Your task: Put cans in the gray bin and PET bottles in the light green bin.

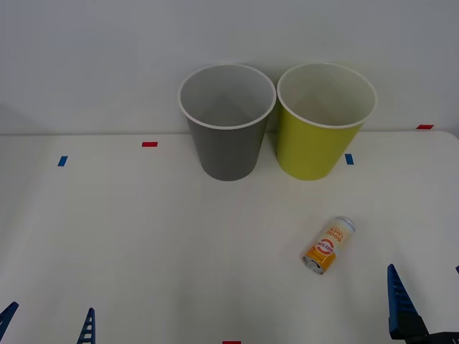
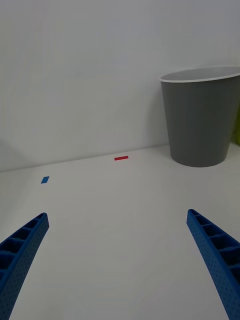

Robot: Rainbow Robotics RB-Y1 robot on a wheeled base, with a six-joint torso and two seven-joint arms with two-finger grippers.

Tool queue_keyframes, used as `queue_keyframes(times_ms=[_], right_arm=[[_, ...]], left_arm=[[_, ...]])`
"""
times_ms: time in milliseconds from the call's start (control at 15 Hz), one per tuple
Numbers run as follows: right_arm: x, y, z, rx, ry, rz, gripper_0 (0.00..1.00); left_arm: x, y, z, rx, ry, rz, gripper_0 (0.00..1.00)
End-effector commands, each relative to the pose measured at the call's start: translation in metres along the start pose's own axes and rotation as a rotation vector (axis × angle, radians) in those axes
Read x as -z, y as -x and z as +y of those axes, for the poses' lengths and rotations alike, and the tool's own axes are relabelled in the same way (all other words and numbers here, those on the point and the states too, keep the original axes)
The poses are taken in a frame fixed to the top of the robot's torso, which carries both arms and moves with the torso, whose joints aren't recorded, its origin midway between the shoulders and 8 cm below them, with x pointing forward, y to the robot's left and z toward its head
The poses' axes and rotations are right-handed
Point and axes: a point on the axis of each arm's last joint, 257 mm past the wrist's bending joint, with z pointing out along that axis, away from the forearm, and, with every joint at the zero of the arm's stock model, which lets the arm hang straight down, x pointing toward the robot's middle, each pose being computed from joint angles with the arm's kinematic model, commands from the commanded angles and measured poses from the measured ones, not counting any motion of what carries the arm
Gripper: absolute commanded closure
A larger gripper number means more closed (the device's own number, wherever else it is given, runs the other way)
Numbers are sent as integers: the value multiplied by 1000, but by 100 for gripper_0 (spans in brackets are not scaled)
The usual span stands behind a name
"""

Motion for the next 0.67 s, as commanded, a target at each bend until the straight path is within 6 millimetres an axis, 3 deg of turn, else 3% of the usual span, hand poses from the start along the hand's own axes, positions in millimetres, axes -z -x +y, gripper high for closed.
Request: queue_keyframes(times_ms=[67,400,667], right_arm=[[-16,4,-9,-37,-11,39,0],[-43,-3,-21,-158,-16,140,0],[-57,-10,-30,-151,-25,225,0]], left_arm=[[0,0,0,0,0,0,5],[0,0,0,0,0,0,5],[0,0,0,0,0,0,5]])
